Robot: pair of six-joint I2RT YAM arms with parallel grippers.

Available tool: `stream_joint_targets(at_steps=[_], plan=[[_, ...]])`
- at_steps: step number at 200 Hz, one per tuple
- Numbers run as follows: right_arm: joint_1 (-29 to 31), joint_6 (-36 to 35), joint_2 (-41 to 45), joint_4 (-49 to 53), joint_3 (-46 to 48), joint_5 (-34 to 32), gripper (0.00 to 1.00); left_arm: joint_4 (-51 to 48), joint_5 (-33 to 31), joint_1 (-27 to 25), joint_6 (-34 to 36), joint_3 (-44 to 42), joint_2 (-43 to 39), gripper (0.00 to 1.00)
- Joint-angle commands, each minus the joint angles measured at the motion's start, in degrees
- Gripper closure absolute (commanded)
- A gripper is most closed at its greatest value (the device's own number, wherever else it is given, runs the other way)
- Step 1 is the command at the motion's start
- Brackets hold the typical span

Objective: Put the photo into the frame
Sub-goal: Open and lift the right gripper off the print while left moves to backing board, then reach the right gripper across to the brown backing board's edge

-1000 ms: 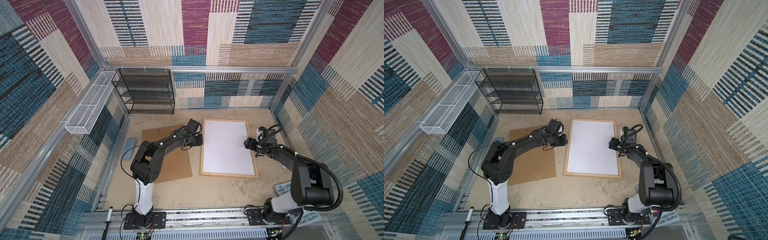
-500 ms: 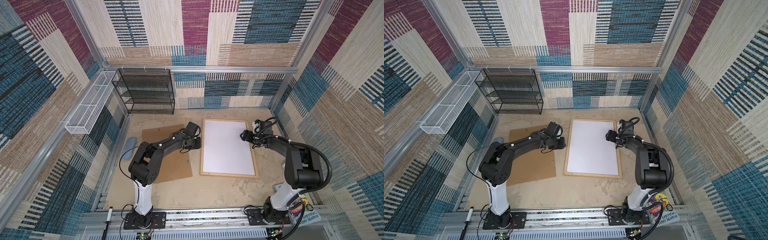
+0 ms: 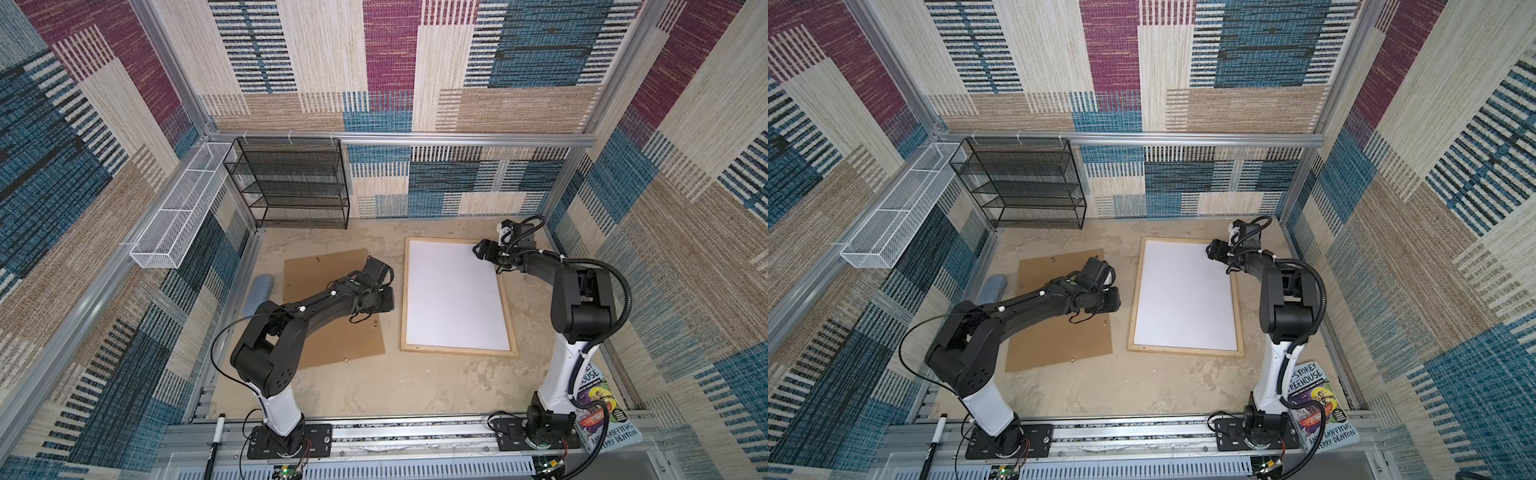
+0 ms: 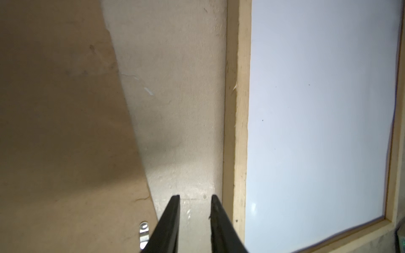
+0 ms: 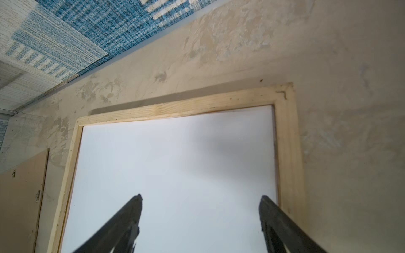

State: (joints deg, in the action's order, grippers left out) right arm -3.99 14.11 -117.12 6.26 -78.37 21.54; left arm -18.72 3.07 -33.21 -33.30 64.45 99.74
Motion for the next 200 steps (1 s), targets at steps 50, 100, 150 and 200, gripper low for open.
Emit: stream_joint_targets(at_steps=[50, 100, 150, 200], plan=[[0.0, 0.1, -5.0, -1.7, -4.1, 5.2, 0.15, -5.3, -6.1, 5.7, -1.6, -9.8, -8.8, 0.71], [0.2, -0.1, -0.1, -2.4, -1.4, 7.3, 0.15, -7.2, -8.2, 12.1, -1.7, -16.9, -15.2, 0.69], [6.8, 1.5, 8.4, -2.5, 5.5, 8.7, 0.15, -7.3, -6.4, 17.2, -2.3, -19.3, -15.8, 0.68], [19.1, 7.5, 14.3, -6.1, 11.8, 7.2, 0.15, -9.1, -7.3, 20.7, -1.8, -21.1, -19.2, 0.67]])
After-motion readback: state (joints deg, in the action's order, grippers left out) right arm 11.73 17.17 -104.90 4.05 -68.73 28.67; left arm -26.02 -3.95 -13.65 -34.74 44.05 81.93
